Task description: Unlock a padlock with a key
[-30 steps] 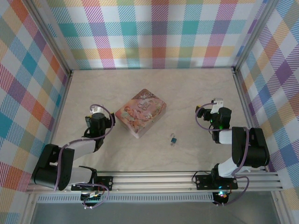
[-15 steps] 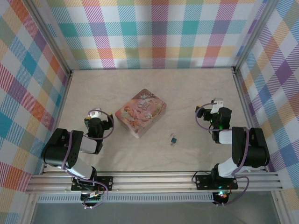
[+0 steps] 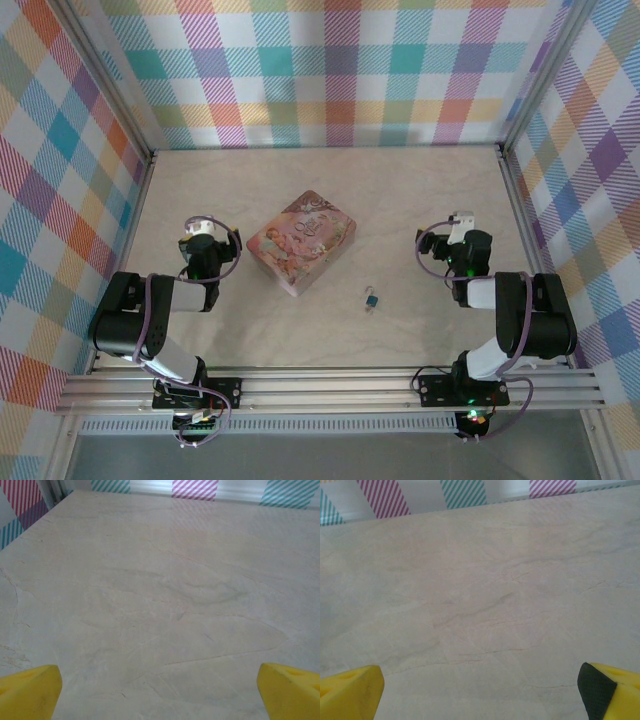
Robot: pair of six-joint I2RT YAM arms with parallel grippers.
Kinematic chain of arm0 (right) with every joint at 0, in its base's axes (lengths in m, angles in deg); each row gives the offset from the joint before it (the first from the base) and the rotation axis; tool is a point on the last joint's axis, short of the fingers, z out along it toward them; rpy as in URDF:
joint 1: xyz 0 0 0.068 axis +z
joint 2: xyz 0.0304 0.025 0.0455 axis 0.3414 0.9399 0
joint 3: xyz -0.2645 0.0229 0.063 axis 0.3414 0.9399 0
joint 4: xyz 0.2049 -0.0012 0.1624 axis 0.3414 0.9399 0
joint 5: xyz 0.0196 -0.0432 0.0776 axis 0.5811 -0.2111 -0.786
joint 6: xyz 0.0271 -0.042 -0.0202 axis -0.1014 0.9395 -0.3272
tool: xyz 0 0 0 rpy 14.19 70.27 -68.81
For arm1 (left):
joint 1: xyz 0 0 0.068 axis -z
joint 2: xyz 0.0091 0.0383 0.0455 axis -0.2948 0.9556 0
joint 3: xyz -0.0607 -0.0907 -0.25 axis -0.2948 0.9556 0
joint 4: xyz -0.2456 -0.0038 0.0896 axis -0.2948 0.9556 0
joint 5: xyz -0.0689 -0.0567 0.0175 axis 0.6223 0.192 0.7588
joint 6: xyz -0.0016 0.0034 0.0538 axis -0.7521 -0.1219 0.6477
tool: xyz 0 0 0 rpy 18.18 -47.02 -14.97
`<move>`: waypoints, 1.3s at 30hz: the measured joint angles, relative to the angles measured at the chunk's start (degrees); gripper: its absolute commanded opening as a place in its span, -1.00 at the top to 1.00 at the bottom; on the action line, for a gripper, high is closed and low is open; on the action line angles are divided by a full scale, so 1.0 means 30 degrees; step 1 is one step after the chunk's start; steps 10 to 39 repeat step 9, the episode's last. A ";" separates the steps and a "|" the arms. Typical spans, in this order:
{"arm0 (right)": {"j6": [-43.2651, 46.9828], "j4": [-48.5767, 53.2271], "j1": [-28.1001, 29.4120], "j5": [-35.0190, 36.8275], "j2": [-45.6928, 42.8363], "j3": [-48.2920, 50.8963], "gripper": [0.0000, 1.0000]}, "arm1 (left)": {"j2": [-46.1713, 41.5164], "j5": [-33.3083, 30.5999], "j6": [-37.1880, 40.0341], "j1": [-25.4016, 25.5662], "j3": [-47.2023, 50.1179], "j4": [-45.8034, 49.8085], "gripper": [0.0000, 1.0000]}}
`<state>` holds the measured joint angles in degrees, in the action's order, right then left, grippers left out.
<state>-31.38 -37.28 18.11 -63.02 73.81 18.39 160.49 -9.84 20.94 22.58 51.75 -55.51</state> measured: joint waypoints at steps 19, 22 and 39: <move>0.0204 0.0430 0.0138 -0.0007 0.0000 -0.0313 -0.99 | 0.0007 0.0000 0.0000 0.0000 0.0000 0.0102 -1.00; 0.0204 0.0430 0.0138 -0.0007 0.0000 -0.0313 -0.99 | 0.0007 0.0000 0.0000 0.0000 0.0000 0.0102 -1.00; 0.0204 0.0430 0.0138 -0.0007 0.0000 -0.0313 -0.99 | 0.0007 0.0000 0.0000 0.0000 0.0000 0.0102 -1.00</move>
